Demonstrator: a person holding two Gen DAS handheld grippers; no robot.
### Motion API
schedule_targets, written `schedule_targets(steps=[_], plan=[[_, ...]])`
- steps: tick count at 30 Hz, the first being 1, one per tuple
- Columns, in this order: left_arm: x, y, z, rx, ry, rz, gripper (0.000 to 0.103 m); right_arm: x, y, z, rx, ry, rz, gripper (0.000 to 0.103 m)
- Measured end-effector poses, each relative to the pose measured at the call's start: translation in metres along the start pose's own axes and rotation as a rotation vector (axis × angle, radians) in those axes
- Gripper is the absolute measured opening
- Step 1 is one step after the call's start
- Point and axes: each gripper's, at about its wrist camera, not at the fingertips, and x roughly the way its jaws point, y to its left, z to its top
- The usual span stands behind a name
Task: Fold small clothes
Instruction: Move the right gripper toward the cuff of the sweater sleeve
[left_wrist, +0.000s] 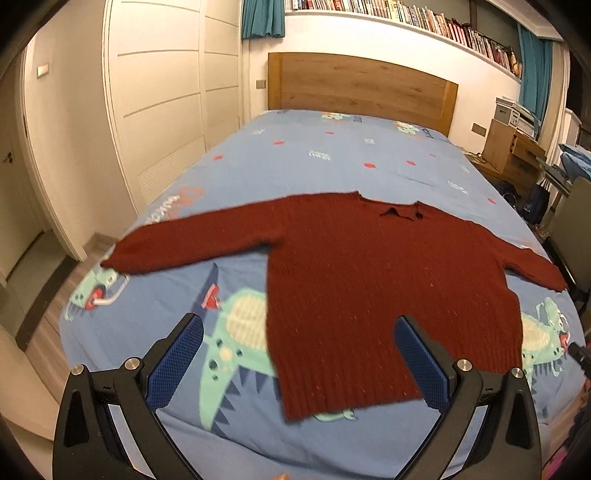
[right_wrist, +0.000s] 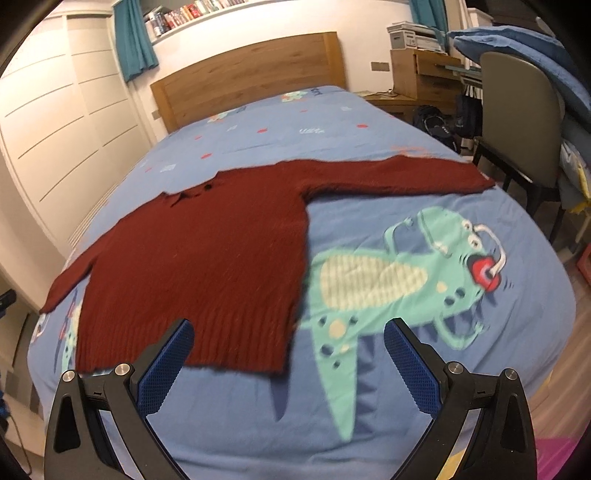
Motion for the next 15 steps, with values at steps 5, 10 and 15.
schedule_targets(steps=[5,10,15], plan=[[0.009,0.006,0.015,-0.03,0.011,0.036,0.102,0.014,-0.024,0.032,0.027,-0.018,-0.033,0.103],[0.023,0.012,0.022,-0.071,0.039,0.069,0.102,0.035,-0.051,0.057,0.073,-0.02,-0.058,0.103],[0.035,0.014,0.023,-0.088,0.078,0.094,0.102,0.066,-0.077,0.074,0.1,0.014,-0.099,0.103]])
